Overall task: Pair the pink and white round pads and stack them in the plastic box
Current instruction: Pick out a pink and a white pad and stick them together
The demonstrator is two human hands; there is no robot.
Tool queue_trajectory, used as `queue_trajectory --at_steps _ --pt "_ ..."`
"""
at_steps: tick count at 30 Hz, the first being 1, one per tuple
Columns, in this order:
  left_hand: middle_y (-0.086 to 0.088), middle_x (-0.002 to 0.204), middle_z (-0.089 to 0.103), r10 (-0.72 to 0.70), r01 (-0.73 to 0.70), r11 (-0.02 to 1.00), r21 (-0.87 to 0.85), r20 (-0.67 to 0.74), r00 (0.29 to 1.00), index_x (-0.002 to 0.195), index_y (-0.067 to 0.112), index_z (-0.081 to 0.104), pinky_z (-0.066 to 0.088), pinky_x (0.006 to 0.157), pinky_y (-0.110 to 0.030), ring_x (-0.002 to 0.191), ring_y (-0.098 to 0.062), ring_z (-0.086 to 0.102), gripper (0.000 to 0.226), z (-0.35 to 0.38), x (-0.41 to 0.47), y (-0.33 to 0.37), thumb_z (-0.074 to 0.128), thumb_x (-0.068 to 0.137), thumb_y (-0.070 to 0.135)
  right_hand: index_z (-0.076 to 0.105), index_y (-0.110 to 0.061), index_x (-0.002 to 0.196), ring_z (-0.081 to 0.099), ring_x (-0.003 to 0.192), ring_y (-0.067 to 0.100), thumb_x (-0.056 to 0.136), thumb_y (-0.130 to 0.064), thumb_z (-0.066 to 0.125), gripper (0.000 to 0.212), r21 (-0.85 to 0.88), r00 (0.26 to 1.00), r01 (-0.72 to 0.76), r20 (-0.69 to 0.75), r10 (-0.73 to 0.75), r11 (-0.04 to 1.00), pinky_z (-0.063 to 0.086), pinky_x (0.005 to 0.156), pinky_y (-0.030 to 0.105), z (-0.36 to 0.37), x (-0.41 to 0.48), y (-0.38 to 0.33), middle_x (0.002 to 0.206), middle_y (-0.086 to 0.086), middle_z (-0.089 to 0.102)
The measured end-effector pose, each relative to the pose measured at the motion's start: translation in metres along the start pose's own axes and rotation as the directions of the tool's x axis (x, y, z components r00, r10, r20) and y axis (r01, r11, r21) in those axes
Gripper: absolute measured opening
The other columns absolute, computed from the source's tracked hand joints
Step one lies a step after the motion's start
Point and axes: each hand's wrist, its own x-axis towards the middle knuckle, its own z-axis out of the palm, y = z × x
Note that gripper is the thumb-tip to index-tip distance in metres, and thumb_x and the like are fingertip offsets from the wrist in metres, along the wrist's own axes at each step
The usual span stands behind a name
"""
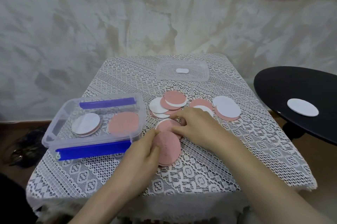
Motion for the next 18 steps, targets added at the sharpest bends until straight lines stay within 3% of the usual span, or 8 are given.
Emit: queue_trajectory --at_steps 2,4,8,11,14,18 --pt "0.015 0.074 0.063 -0.007 0.007 1.000 -0.008 0.011 1.000 0.099 0.035 0.057 0.048 0.060 -0.038 0.061 -0.006 0.055 0.020 -0.0001 -0.0003 -0.0009 0.044 0.103 0.021 0.069 -0.029 0.115 0.060 0.094 0.017 0.084 -0.048 0.074 0.036 0.020 1.000 -0.016 0.020 0.016 1.000 0.049 0.081 0.036 0.0002 0.0055 -0.0029 0.097 -0.008 0.059" --pt "0.008 0.074 0.062 -0.011 0.011 1.000 -0.010 0.016 1.000 0.098 0.034 0.057 0.047 0.061 -0.043 0.060 -0.012 0.054 0.019 -0.0002 -0.0006 -0.0020 0.043 0.102 0.021 0.065 -0.025 0.113 0.059 0.097 0.017 0.084 -0.041 0.077 0.036 0.062 0.997 -0.051 0.058 0.047 0.997 0.050 0.084 0.036 -0.0010 0.0093 -0.0047 0.108 -0.005 0.060" --pt "0.012 0.065 0.058 -0.010 0.011 0.999 -0.030 0.034 0.999 0.103 0.037 0.058 0.041 0.053 -0.036 0.051 -0.006 0.046 0.021 0.0001 -0.0002 -0.0022 0.043 0.103 0.022 0.051 -0.027 0.098 0.055 0.075 0.010 0.085 -0.028 0.075 0.027 0.135 0.993 -0.069 0.106 0.054 0.989 0.042 0.063 0.030 -0.0027 0.0092 -0.0056 0.089 -0.010 0.060" --pt "0.013 0.061 0.057 -0.010 0.010 1.000 -0.020 0.036 0.999 0.104 0.038 0.058 0.038 0.050 -0.032 0.048 -0.005 0.044 0.022 0.0005 -0.0003 -0.0012 0.042 0.104 0.023 0.052 -0.025 0.100 0.058 0.077 0.014 0.084 -0.025 0.073 0.027 0.146 0.993 -0.062 0.109 0.046 0.987 0.045 0.067 0.032 -0.0026 0.0083 -0.0057 0.089 -0.009 0.062" --pt "0.010 0.066 0.062 -0.011 0.012 1.000 -0.019 0.030 0.999 0.103 0.040 0.057 0.043 0.052 -0.038 0.051 -0.010 0.050 0.023 0.0000 -0.0002 -0.0003 0.043 0.103 0.021 0.051 -0.024 0.100 0.055 0.076 0.015 0.084 -0.022 0.072 0.026 0.144 0.994 -0.056 0.103 0.041 0.988 0.045 0.067 0.033 -0.0035 0.0076 -0.0065 0.086 -0.009 0.059" --pt "0.016 0.062 0.061 -0.031 0.032 0.999 -0.034 0.033 0.999 0.102 0.036 0.058 0.040 0.050 -0.031 0.049 -0.005 0.049 0.025 -0.0004 -0.0006 0.0015 0.043 0.103 0.016 0.050 -0.025 0.101 0.062 0.078 0.019 0.084 -0.020 0.071 0.027 0.183 0.990 -0.085 0.128 0.062 0.979 0.051 0.070 0.038 -0.0031 0.0063 -0.0055 0.087 -0.002 0.065"
